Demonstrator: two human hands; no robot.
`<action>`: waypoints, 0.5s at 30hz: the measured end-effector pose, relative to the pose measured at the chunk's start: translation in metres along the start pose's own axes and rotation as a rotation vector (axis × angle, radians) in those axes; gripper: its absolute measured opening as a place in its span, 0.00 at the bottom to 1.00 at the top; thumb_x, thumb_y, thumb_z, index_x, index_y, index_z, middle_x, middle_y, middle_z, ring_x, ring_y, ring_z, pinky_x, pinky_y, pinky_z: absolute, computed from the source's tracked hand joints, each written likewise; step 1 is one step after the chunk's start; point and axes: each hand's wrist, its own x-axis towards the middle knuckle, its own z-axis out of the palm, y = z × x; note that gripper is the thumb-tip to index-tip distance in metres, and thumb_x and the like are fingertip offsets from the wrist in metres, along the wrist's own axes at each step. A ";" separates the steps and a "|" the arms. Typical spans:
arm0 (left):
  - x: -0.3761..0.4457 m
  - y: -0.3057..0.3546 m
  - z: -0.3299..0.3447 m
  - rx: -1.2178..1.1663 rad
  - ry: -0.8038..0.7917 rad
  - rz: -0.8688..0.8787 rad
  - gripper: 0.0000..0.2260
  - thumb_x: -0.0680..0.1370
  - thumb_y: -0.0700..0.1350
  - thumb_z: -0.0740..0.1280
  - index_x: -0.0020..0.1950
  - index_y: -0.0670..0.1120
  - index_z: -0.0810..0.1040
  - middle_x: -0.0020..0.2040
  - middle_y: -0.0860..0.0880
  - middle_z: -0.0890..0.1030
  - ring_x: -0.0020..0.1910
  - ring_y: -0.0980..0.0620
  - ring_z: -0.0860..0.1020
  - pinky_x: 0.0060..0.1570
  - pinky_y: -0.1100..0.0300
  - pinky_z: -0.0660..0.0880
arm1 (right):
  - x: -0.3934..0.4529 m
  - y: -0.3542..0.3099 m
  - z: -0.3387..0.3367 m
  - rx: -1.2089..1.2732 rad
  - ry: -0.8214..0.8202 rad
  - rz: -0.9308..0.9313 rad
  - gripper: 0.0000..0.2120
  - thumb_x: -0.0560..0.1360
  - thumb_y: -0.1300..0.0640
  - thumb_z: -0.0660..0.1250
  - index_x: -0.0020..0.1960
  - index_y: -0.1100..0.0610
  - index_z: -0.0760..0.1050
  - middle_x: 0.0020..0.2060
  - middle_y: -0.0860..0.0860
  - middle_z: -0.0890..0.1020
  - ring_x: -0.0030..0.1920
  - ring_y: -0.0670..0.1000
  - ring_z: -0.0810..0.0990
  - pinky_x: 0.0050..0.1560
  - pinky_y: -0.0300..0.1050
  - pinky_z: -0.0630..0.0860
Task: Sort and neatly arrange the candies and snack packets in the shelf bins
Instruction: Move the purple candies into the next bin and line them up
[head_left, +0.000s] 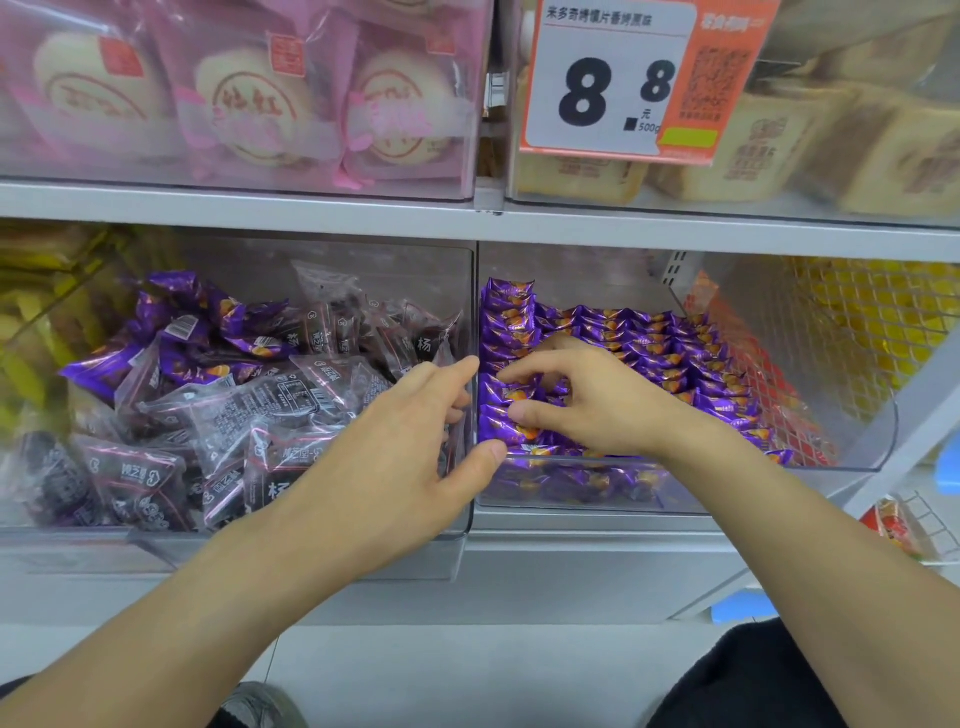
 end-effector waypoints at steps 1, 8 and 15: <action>0.000 0.000 0.000 -0.001 -0.001 -0.002 0.33 0.76 0.60 0.63 0.79 0.53 0.59 0.58 0.60 0.70 0.55 0.65 0.72 0.59 0.70 0.70 | 0.000 0.000 0.000 0.020 -0.003 -0.013 0.20 0.74 0.44 0.72 0.64 0.44 0.78 0.54 0.47 0.77 0.53 0.45 0.76 0.56 0.40 0.73; 0.001 0.000 0.001 -0.017 -0.003 -0.019 0.32 0.76 0.59 0.64 0.78 0.54 0.60 0.56 0.61 0.69 0.51 0.68 0.72 0.50 0.80 0.66 | 0.013 -0.005 0.006 -0.048 -0.088 -0.012 0.20 0.73 0.44 0.73 0.64 0.44 0.78 0.54 0.46 0.77 0.55 0.47 0.74 0.57 0.43 0.70; -0.001 -0.001 0.003 -0.016 0.021 -0.008 0.32 0.76 0.59 0.63 0.78 0.53 0.60 0.57 0.61 0.70 0.53 0.65 0.72 0.55 0.75 0.69 | 0.006 -0.011 0.000 -0.129 -0.096 0.008 0.21 0.74 0.39 0.69 0.66 0.39 0.75 0.60 0.53 0.74 0.62 0.59 0.68 0.67 0.57 0.65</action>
